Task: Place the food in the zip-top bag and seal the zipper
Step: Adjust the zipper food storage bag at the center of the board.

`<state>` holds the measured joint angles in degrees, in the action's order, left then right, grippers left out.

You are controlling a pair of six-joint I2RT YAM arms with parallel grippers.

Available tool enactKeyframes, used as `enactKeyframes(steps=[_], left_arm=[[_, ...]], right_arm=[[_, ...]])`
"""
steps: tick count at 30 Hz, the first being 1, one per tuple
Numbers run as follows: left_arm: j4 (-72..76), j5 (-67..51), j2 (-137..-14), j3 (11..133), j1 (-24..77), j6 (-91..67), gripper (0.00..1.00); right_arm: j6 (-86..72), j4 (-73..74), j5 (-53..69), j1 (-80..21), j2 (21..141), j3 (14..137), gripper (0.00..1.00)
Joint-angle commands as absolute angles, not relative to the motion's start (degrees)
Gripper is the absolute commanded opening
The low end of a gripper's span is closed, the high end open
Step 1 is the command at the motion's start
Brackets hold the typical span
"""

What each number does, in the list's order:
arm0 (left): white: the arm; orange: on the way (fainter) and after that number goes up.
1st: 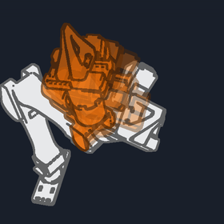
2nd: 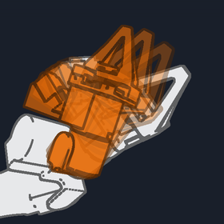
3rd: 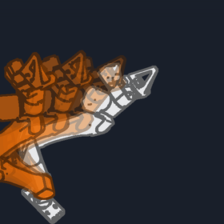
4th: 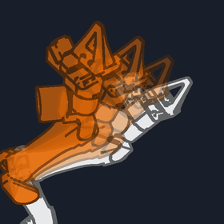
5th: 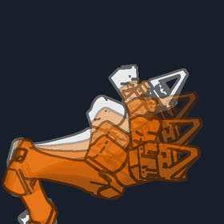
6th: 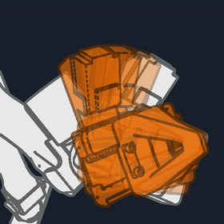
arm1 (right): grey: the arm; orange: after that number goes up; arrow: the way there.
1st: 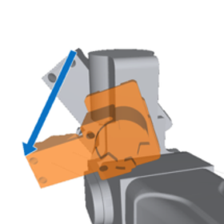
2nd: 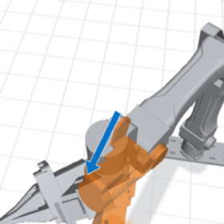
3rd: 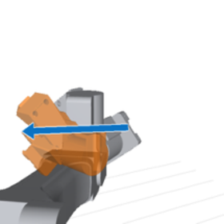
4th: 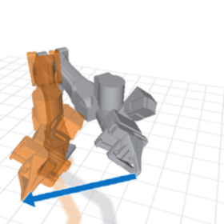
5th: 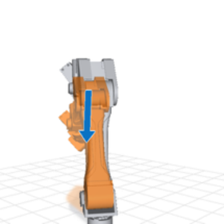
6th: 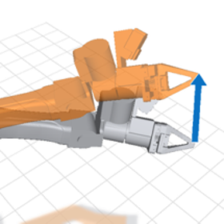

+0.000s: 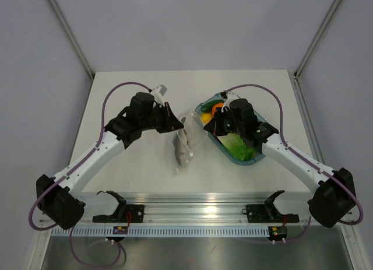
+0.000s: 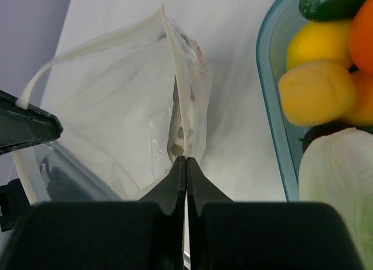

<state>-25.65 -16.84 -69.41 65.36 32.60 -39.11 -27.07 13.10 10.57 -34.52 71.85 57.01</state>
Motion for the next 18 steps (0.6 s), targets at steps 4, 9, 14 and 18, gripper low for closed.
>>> enactKeyframes(steps=[4, 9, 14, 18], left_arm=[[-26.26, -19.77, -74.53, 68.01, 32.69, -38.16, 0.00], [-30.75, -18.55, -71.55, 78.73, 32.70, -35.77, 0.00], [-28.31, -17.23, -71.37, 75.07, 32.70, -36.91, 0.00], [-25.66, -16.97, -75.31, 69.00, 32.70, -38.49, 0.00]], right_arm=[[-26.02, 14.85, 12.91, -35.07, 73.39, 60.81, 0.00], [-26.02, 15.03, 14.24, -35.07, 69.44, 63.98, 0.00], [-25.32, 13.62, 12.48, -35.07, 69.95, 61.27, 0.00], [-25.49, 12.92, 11.43, -35.07, 74.70, 57.57, 0.00]])
